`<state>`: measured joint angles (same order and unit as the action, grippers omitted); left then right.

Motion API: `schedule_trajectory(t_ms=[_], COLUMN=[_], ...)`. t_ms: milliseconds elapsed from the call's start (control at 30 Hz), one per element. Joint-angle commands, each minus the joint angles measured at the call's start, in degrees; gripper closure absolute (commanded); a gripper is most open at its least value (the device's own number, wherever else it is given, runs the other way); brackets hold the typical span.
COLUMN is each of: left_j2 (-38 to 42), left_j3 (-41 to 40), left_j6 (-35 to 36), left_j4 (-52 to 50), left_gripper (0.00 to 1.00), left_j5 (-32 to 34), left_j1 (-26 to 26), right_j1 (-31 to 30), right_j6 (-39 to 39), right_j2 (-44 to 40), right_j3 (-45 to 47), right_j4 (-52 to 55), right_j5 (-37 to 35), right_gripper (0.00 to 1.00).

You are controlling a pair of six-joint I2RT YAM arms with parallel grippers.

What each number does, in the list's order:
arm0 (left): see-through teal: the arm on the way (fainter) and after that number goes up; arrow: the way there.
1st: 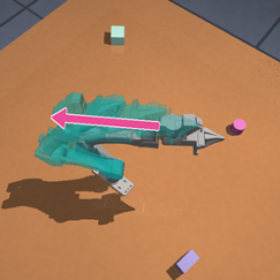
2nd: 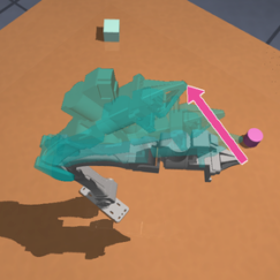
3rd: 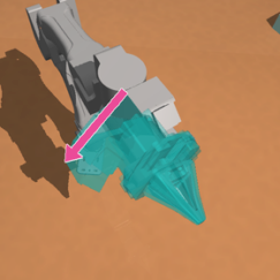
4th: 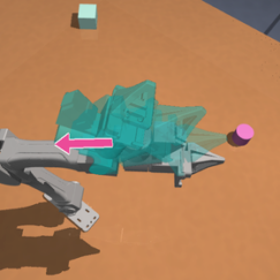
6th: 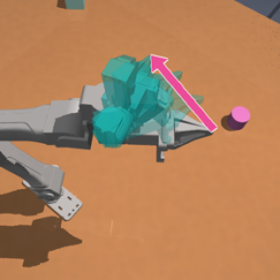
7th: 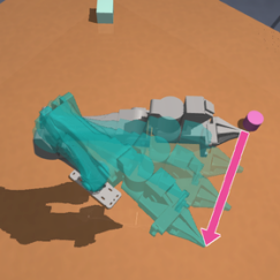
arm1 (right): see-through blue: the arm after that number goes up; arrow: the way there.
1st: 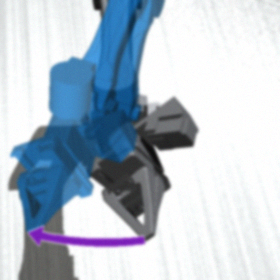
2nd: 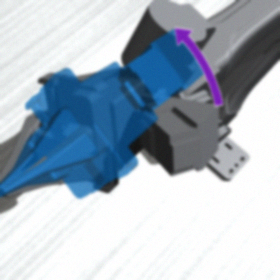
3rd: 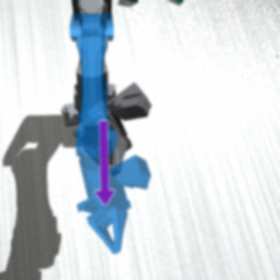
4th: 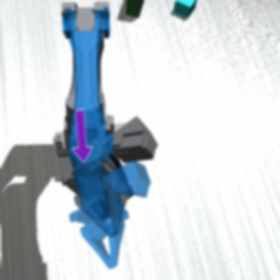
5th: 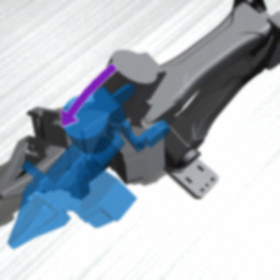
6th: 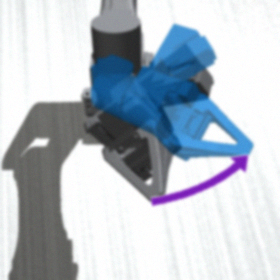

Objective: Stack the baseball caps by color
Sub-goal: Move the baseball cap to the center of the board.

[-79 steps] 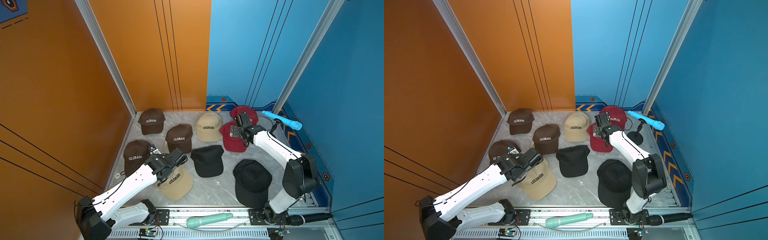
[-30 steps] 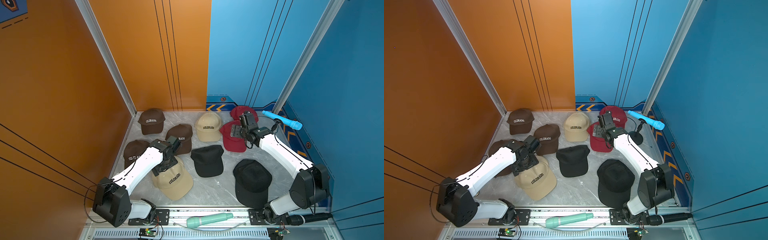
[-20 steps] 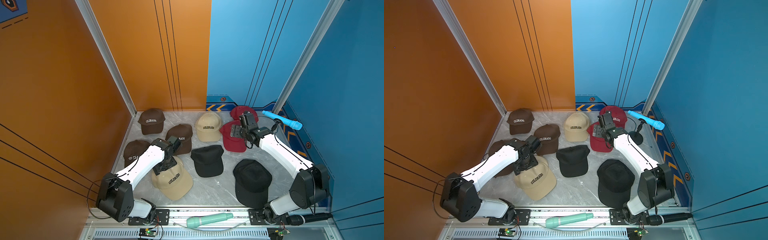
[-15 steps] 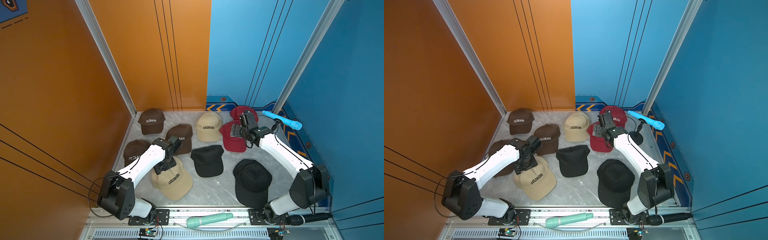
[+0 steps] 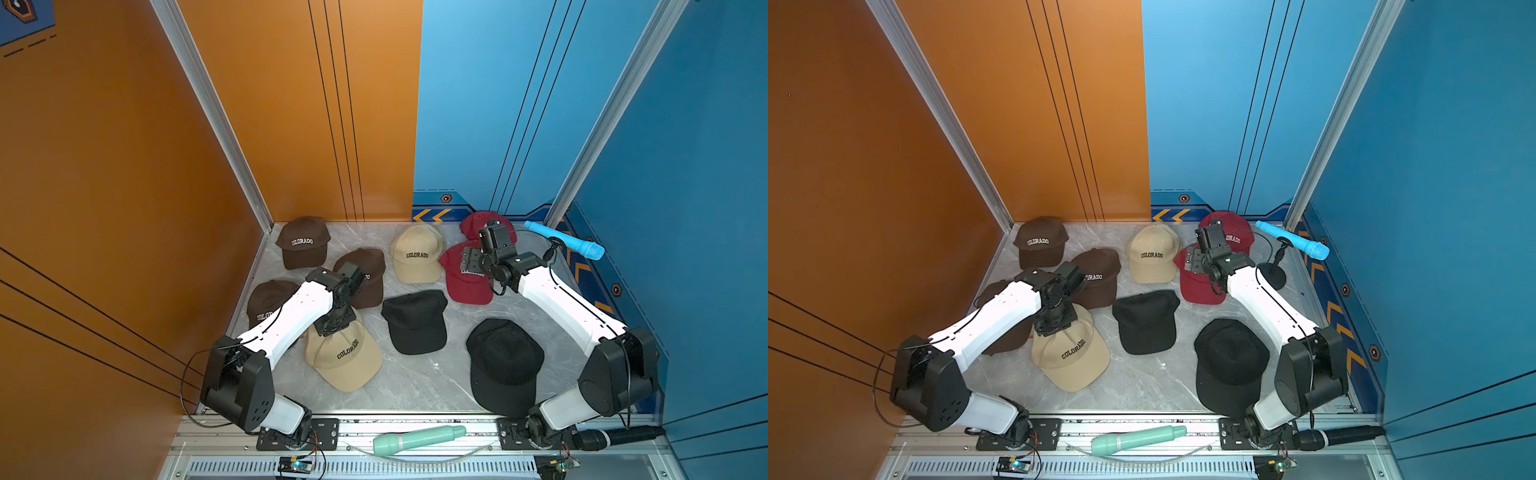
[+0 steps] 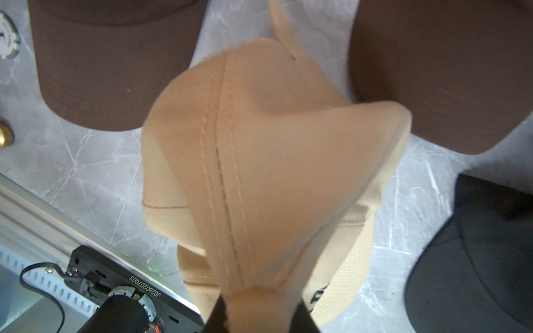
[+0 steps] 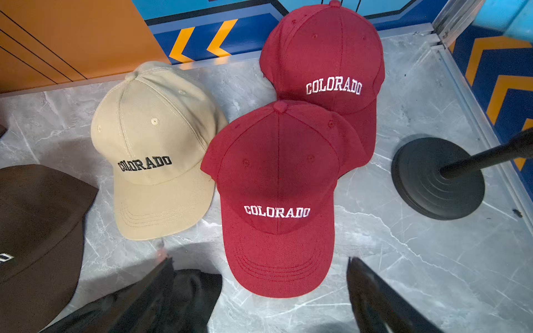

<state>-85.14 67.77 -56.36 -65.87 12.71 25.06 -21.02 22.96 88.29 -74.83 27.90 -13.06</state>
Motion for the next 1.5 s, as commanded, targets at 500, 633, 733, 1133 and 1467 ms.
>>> schedule_trajectory(t_ms=[500, 633, 733, 1133, 1467], left_j2=[-6.3, -7.5, -8.8, -13.6, -13.7], left_j3=[6.5, 6.6, 7.2, 12.7, 10.2], left_j6=[16.2, 20.7, 23.6, 28.6, 26.9], left_j4=[-1.7, -1.5, -1.3, 2.5, 2.2], left_gripper=[0.79, 0.78, 0.78, 0.78, 0.65], left_j5=[-7.4, -7.5, -7.3, -10.3, -8.9], left_j1=[5.2, 6.4, 7.2, 11.9, 11.1], right_j1=[0.1, 0.1, 0.1, 1.5, 2.1], right_j6=[-0.4, -0.5, -0.7, -1.3, -2.0], right_j2=[-2.1, -2.2, -2.5, -6.6, -8.4], right_j3=[0.6, 0.8, 0.9, 3.8, 4.5], right_j4=[0.8, 0.8, 1.0, 2.2, 2.4], right_j5=[-0.9, -0.4, -0.1, -0.3, 0.9], right_gripper=[0.05, 0.06, 0.06, 0.05, 0.05])
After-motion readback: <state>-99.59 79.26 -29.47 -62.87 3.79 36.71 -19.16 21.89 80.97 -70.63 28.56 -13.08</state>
